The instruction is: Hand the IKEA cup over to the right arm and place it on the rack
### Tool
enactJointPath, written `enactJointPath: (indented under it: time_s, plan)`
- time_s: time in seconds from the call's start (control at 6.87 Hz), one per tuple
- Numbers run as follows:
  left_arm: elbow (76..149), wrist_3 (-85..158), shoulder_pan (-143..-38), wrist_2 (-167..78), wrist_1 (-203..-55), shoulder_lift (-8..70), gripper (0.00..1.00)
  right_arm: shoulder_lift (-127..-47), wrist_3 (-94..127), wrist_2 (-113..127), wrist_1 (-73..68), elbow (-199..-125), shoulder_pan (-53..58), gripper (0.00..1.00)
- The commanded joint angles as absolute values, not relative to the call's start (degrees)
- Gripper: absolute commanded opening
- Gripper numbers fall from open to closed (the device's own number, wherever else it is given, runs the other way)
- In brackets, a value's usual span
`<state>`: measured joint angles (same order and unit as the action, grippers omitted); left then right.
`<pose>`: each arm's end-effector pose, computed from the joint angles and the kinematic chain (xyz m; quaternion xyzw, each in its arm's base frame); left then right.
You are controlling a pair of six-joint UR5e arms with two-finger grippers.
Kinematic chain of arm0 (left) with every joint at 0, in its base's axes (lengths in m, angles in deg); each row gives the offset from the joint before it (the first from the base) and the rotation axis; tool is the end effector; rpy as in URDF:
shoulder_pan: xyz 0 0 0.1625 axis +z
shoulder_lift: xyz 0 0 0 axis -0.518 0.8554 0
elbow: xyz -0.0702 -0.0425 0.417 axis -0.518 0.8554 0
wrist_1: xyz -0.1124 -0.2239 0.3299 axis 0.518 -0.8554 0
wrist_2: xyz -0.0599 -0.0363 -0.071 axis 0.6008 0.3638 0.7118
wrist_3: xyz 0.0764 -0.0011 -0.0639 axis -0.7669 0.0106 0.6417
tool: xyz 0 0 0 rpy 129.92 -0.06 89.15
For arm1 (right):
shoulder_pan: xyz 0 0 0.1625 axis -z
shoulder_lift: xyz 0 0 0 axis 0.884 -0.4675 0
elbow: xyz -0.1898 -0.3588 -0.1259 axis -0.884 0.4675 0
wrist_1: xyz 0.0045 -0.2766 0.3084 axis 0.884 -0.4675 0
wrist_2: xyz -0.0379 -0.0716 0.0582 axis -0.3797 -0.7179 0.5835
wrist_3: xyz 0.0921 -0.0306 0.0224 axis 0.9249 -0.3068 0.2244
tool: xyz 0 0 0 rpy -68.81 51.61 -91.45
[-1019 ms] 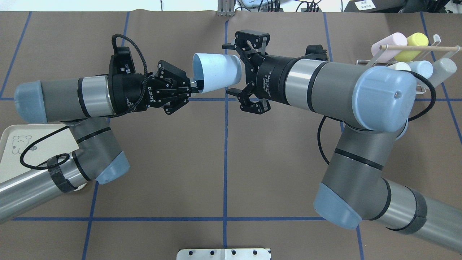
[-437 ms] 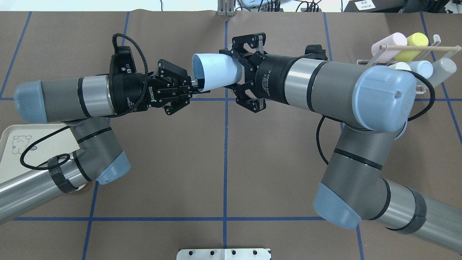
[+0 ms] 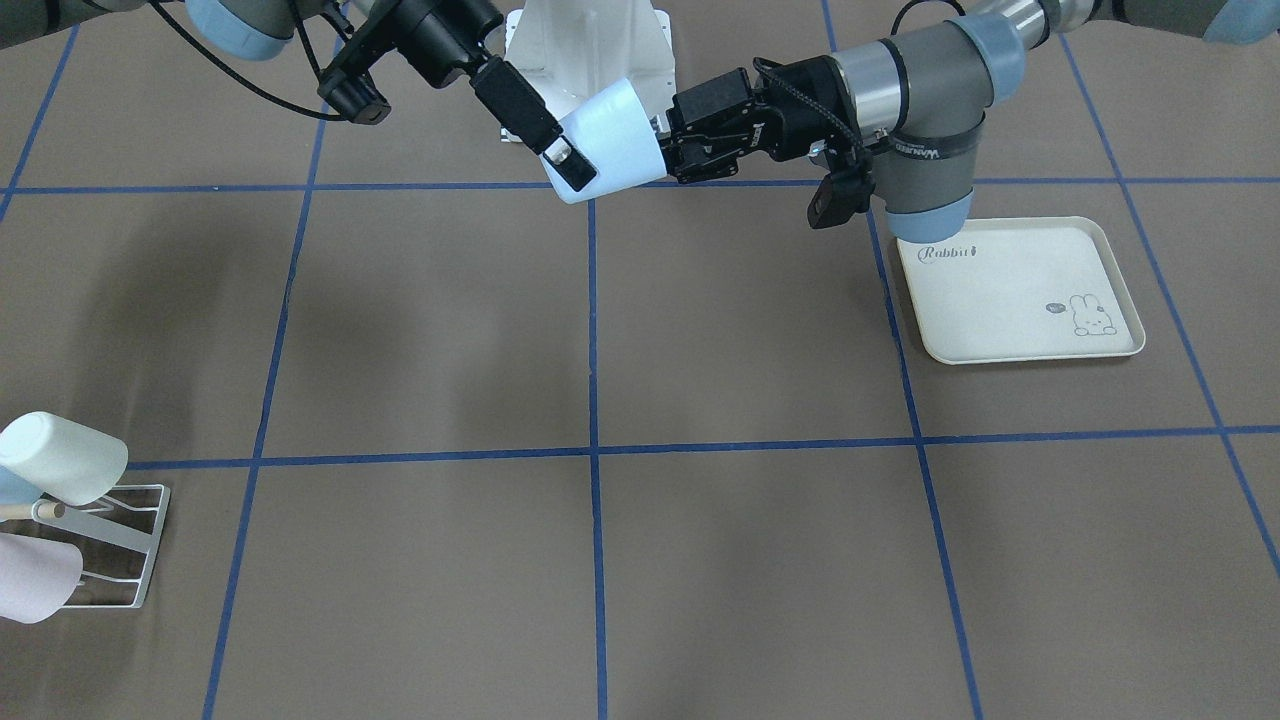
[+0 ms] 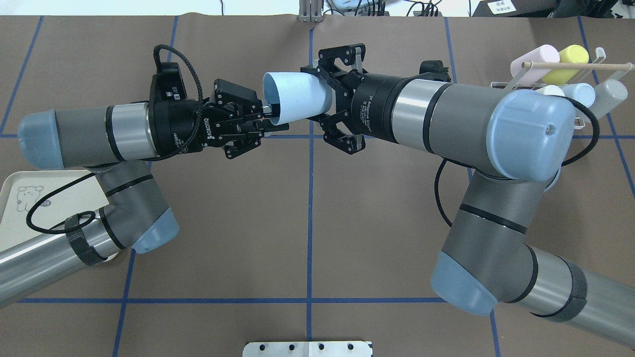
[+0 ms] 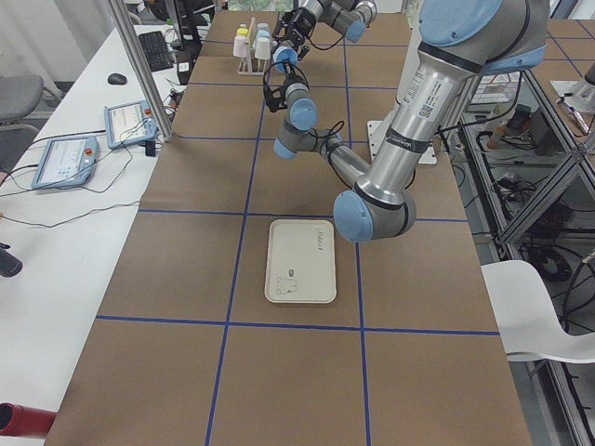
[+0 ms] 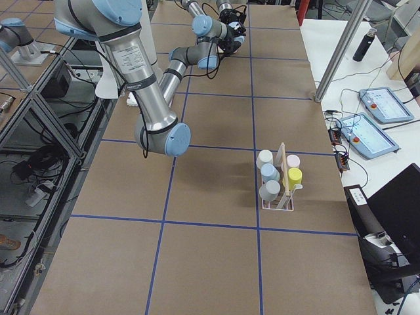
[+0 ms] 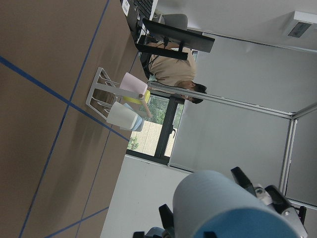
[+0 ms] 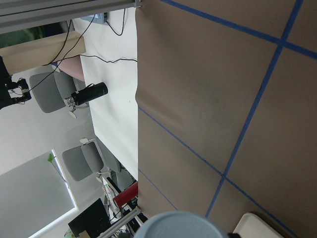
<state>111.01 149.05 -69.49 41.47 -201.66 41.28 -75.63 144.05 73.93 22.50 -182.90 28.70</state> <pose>0.3808 -0.4324 0.1994 -0.0569 0.8910 -0.1539 0.4232 -0.3752 -0.4073 0.0948 -0.1328 -0.7196 0.4727 0.4909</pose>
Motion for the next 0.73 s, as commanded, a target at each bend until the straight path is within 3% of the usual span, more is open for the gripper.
enactJointPath:
  time_s: [0.0,0.58]
  plan:
    - [109.6,148.5,-72.3,41.6,-201.2,40.7,1.0,-76.4,137.5,73.6,21.4,-181.7,24.1,0.0]
    - [107.6,139.8,-75.2,41.6,-194.9,40.8,1.0,-77.5,101.2,73.1,1.0,-180.7,12.2,0.0]
